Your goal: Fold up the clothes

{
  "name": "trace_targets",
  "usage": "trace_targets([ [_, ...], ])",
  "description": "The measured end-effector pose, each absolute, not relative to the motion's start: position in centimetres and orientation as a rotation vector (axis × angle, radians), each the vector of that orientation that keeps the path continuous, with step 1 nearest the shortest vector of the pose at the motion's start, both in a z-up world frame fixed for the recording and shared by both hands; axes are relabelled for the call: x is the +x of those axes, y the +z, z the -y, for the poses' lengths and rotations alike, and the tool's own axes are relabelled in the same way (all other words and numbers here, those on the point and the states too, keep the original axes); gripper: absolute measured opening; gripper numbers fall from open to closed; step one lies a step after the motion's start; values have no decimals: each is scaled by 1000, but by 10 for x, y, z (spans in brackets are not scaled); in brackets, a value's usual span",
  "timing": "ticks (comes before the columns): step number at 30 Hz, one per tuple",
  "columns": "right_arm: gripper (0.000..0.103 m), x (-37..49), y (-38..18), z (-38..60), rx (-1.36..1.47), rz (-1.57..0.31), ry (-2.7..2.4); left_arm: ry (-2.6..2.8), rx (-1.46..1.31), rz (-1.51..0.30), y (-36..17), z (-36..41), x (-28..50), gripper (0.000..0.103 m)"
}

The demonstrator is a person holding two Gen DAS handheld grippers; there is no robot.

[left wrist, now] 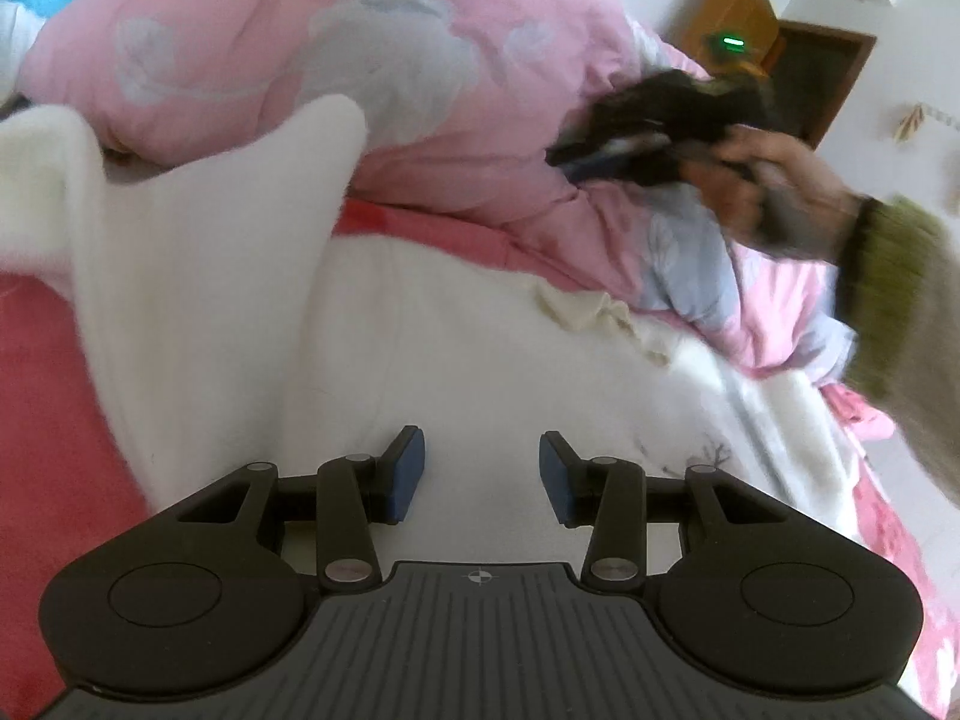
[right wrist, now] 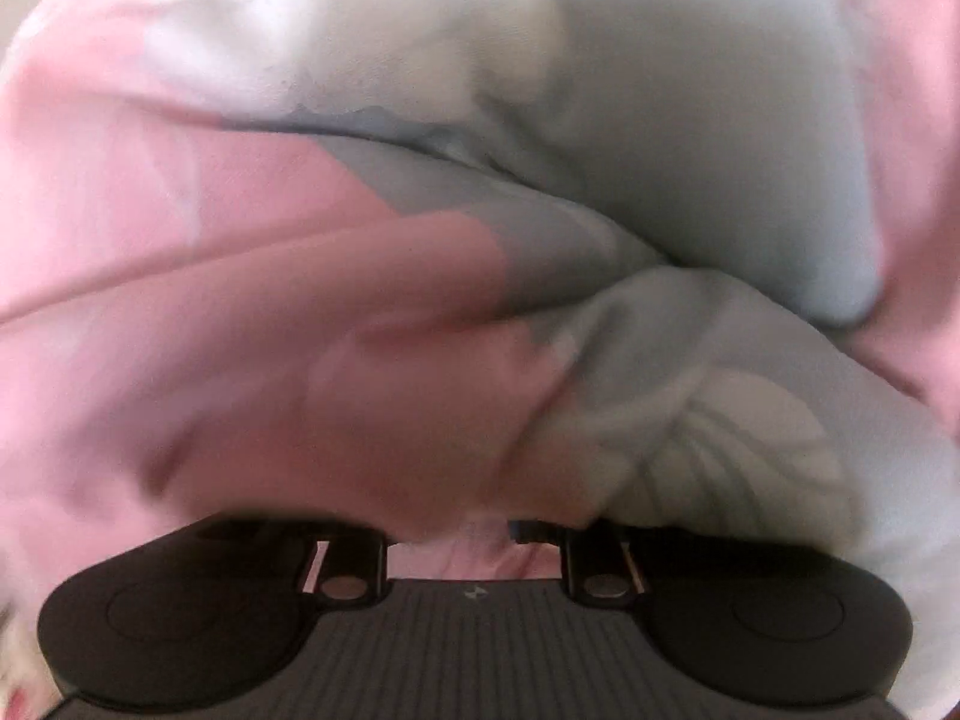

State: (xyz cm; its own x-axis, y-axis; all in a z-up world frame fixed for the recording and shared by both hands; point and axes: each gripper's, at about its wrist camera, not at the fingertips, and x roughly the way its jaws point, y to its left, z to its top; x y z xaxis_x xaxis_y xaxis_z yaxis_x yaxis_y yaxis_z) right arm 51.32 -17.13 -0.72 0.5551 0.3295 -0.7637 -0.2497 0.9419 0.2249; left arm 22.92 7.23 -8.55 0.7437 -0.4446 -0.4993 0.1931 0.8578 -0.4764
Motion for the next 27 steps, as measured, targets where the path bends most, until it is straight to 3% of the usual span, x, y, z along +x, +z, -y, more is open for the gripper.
trace_targets([
  [1, 34, 501, -1, 174, 67, -933, 354, -359, -421, -644, -85, -72, 231, 42],
  [3, 42, 471, 12, 178, -16, -927, 360, -356, -423, -642, -85, -72, 232, 42],
  [8, 43, 377, 13, 169, -193, -872, 438, -348, -421, -640, -83, -72, 231, 42],
  [14, 38, 306, -62, 139, -280, -932, 504, -328, -397, -638, -80, -71, 229, 42],
  [18, 34, 353, -92, 136, -177, -970, 434, -324, -388, -640, -79, -71, 231, 42],
  [27, 29, 448, -92, 142, 20, -864, 205, -330, -386, -638, -79, -74, 230, 42],
])
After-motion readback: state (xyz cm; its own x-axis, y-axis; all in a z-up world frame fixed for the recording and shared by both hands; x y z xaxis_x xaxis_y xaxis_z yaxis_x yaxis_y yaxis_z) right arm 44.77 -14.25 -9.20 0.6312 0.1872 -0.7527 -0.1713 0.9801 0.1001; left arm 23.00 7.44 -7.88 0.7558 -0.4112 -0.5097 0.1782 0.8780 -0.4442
